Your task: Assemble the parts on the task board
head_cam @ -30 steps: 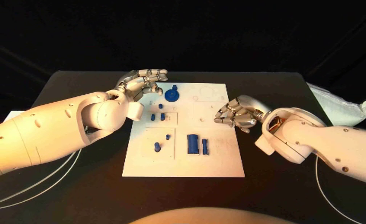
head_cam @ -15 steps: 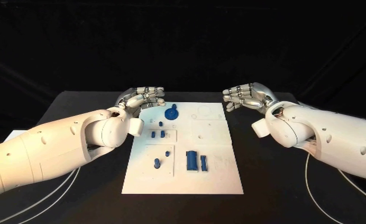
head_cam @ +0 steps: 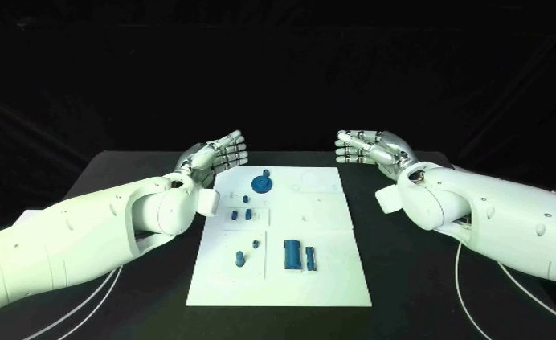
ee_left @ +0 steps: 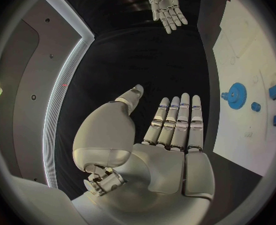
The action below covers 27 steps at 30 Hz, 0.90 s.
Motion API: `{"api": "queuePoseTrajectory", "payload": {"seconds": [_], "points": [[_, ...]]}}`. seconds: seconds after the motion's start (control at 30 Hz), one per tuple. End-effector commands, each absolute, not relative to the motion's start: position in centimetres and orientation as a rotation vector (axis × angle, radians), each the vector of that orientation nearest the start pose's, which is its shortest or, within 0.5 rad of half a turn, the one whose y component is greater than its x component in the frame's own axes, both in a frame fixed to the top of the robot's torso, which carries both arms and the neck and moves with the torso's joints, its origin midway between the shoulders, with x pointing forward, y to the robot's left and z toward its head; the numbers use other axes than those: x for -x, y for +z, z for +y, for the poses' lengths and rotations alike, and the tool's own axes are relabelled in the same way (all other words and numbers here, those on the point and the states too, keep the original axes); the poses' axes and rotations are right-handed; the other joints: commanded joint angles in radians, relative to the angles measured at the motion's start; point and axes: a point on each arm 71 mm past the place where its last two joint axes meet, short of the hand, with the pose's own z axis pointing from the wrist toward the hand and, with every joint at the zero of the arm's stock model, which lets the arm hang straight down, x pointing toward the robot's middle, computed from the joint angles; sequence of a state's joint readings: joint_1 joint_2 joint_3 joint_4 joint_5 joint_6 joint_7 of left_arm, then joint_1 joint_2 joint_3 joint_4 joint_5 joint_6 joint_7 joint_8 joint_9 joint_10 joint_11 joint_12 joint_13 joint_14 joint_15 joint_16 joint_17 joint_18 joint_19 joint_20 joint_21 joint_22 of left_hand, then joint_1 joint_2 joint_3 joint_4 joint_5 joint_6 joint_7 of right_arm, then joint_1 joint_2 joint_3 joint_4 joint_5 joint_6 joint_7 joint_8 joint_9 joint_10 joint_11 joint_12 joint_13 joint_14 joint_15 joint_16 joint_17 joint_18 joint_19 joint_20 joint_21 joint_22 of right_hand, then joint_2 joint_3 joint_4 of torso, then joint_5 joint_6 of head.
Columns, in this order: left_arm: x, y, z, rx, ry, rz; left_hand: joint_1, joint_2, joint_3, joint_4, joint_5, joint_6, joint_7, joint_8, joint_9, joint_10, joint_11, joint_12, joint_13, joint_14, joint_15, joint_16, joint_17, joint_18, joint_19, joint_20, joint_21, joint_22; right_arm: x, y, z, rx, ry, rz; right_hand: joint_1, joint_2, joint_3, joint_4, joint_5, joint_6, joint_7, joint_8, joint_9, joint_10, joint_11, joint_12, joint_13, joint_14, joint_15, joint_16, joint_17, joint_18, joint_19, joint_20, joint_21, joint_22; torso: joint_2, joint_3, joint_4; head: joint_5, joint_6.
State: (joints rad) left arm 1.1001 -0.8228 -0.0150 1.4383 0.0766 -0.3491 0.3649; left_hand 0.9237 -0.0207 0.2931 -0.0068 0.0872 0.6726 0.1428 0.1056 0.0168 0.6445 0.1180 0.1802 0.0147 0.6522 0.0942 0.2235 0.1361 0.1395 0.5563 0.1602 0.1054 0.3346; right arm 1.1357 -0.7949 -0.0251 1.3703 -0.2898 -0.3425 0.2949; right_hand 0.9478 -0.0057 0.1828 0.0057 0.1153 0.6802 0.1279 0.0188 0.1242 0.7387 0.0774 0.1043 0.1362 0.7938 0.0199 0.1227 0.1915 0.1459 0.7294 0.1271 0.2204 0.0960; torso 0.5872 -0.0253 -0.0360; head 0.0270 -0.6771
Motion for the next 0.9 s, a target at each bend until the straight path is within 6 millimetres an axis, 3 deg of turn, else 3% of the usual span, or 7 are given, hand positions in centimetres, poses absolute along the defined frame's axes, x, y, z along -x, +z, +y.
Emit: {"api": "queuePoseTrajectory", "payload": {"seconds": [0.03,0.2,0.23,0.33,0.37,0.4,0.9], "points": [[-48.7,-22.7,22.5,1.297,-1.368,1.348,-0.294,0.021,-0.093,0.007,-0.087,-0.214,-0.045,-0.034,-0.017,-0.205,-0.038,-0.057,-0.015,-0.208,-0.094,-0.071,-0.043,-0.048,-0.177,-0.051,-0.033,-0.107,-50.0,-21.5,-22.4,-0.995,1.286,1.432,-0.304,0.006,-0.059,-0.006,-0.037,-0.218,-0.041,-0.019,-0.040,-0.236,-0.077,-0.033,-0.044,-0.254,-0.020,-0.039,-0.061,-0.050,-0.234,-0.041,-0.071,-0.096,-0.023,0.0135,0.0192,-0.014,0.038],[-47.7,-22.6,21.0,1.262,-1.306,1.292,-0.407,0.021,-0.129,0.007,-0.087,-0.297,-0.063,-0.106,-0.017,-0.284,-0.118,-0.079,-0.015,-0.288,-0.094,-0.099,-0.060,-0.060,-0.245,-0.071,-0.105,-0.148,-48.5,-21.9,-20.9,-1.090,1.278,1.328,-0.420,0.006,-0.081,-0.006,-0.115,-0.301,-0.057,-0.019,-0.124,-0.327,-0.077,-0.104,-0.060,-0.352,-0.020,-0.123,-0.085,-0.065,-0.323,-0.056,-0.098,-0.096,-0.039,0.0232,0.0329,-0.025,0.070],[-47.5,-22.6,20.8,1.255,-1.295,1.282,-0.429,0.021,-0.136,0.007,-0.087,-0.312,-0.066,-0.106,-0.017,-0.299,-0.118,-0.083,-0.015,-0.303,-0.094,-0.104,-0.063,-0.063,-0.258,-0.074,-0.105,-0.155,-48.2,-22.0,-20.7,-1.107,1.274,1.310,-0.441,0.006,-0.085,-0.006,-0.115,-0.317,-0.128,-0.019,-0.124,-0.344,-0.077,-0.104,-0.063,-0.370,-0.020,-0.123,-0.089,-0.065,-0.340,-0.127,-0.102,-0.096,-0.041,0.0241,0.0343,-0.026,0.073],[-46.9,-22.5,20.0,1.234,-1.263,1.251,-0.494,0.021,-0.156,0.007,-0.087,-0.359,-0.143,-0.106,-0.017,-0.345,-0.118,-0.096,-0.015,-0.349,-0.094,-0.119,-0.136,-0.063,-0.298,-0.086,-0.105,-0.179,-47.3,-22.2,-20.0,-1.157,1.256,1.263,-0.508,0.006,-0.098,-0.006,-0.115,-0.365,-0.128,-0.019,-0.124,-0.397,-0.077,-0.104,-0.136,-0.426,-0.020,-0.123,-0.103,-0.072,-0.391,-0.127,-0.118,-0.096,-0.043,0.0253,0.0360,-0.027,0.077],[-46.7,-22.5,19.9,1.229,-1.256,1.244,-0.506,0.021,-0.160,0.007,-0.087,-0.368,-0.143,-0.106,-0.017,-0.353,-0.118,-0.098,-0.015,-0.357,-0.094,-0.123,-0.136,-0.067,-0.305,-0.088,-0.105,-0.183,-47.0,-22.2,-19.8,-1.168,1.251,1.253,-0.520,0.006,-0.100,-0.006,-0.115,-0.373,-0.128,-0.019,-0.124,-0.406,-0.077,-0.104,-0.136,-0.436,-0.020,-0.123,-0.105,-0.146,-0.400,-0.127,-0.121,-0.096,-0.043,0.0253,0.0360,-0.027,0.077],[-46.6,-22.5,19.7,1.224,-1.249,1.238,-0.524,0.021,-0.166,0.007,-0.087,-0.381,-0.143,-0.106,-0.017,-0.365,-0.118,-0.102,-0.015,-0.370,-0.094,-0.126,-0.136,-0.139,-0.315,-0.160,-0.105,-0.190,-46.8,-22.3,-19.7,-1.178,1.247,1.244,-0.539,0.006,-0.104,-0.006,-0.115,-0.387,-0.128,-0.019,-0.124,-0.421,-0.077,-0.104,-0.136,-0.451,-0.020,-0.123,-0.109,-0.146,-0.415,-0.127,-0.126,-0.096,-0.043,0.0253,0.0360,-0.027,0.077],[-46.2,-22.4,19.2,1.209,-1.229,1.218,-0.705,0.021,-0.223,0.007,-0.087,-0.513,-0.143,-0.106,-0.017,-0.492,-0.118,-0.180,-0.015,-0.498,-0.094,-0.224,-0.136,-0.139,-0.424,-0.160,-0.105,-0.256,-46.2,-22.4,-19.2,-1.209,1.229,1.218,-0.724,0.006,-0.183,-0.006,-0.115,-0.520,-0.128,-0.019,-0.124,-0.565,-0.077,-0.104,-0.136,-0.607,-0.020,-0.123,-0.192,-0.146,-0.557,-0.127,-0.220,-0.096,-0.043,0.0253,0.0360,-0.027,0.077]]}}
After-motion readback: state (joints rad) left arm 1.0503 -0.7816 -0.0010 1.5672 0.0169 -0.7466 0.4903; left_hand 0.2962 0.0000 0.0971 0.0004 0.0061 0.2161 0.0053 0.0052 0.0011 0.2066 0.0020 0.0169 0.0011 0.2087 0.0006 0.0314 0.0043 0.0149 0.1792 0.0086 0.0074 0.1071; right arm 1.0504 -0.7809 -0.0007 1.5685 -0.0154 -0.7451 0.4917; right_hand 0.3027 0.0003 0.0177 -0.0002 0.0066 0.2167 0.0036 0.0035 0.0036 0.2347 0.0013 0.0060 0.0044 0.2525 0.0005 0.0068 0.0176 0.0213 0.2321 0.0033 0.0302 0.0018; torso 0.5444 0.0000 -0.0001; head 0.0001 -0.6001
